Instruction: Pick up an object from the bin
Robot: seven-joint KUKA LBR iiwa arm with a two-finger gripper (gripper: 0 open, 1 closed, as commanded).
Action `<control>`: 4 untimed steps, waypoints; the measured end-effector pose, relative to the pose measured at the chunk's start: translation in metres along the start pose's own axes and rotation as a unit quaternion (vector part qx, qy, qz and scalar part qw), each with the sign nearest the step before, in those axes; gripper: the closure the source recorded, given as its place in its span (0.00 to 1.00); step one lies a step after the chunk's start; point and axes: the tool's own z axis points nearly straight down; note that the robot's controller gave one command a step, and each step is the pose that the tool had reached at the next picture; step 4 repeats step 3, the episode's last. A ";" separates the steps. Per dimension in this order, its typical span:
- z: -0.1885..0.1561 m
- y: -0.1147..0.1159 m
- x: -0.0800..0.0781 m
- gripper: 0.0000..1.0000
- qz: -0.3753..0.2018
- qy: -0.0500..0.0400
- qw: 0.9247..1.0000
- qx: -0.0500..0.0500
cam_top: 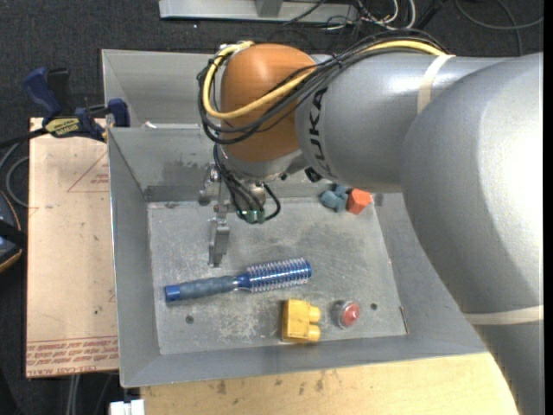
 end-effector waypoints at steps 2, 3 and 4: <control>0.074 -0.048 0.099 1.00 0.006 -0.012 1.000 -0.003; -0.057 -0.041 0.107 1.00 -0.001 -0.007 1.000 -0.001; -0.057 -0.041 0.107 1.00 -0.001 -0.007 1.000 -0.001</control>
Offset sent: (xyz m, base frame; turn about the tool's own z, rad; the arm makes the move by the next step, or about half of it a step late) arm -0.1044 -0.0495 -0.0781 0.0090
